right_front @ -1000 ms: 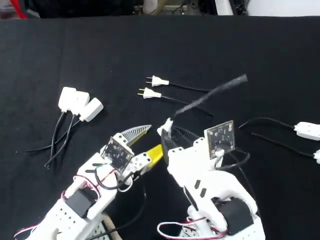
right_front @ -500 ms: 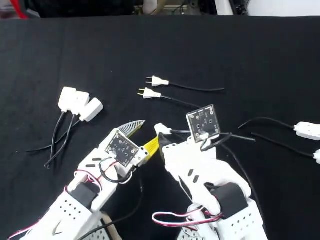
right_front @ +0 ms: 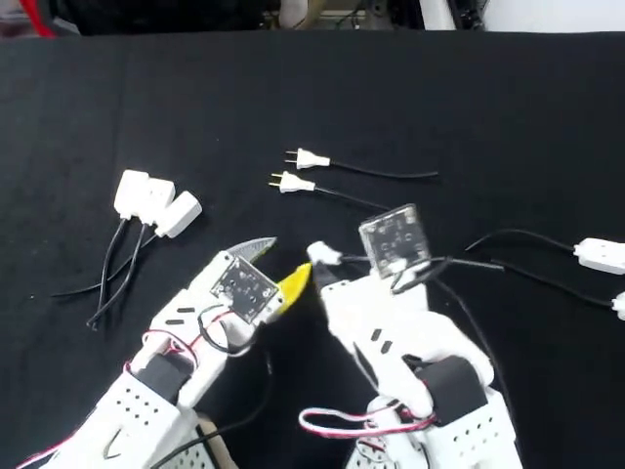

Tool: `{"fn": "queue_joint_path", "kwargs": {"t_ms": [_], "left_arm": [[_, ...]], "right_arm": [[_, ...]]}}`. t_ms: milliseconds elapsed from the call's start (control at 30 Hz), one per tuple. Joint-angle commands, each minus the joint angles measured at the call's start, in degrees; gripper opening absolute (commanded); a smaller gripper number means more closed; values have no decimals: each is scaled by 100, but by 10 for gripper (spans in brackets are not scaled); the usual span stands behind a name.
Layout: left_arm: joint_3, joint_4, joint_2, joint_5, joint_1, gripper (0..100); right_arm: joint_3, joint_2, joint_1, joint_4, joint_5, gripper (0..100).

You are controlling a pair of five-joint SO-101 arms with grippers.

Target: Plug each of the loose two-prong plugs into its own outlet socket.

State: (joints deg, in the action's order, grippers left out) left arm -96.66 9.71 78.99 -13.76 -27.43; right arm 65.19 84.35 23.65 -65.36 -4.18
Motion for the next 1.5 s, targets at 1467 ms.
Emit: {"fn": "queue_joint_path", "kwargs": {"t_ms": [1467], "left_arm": [[7741,3666,-8958,-2497,3108,213]], "right_arm": [[-1437,-3670,-1565,571,290,11]]}}
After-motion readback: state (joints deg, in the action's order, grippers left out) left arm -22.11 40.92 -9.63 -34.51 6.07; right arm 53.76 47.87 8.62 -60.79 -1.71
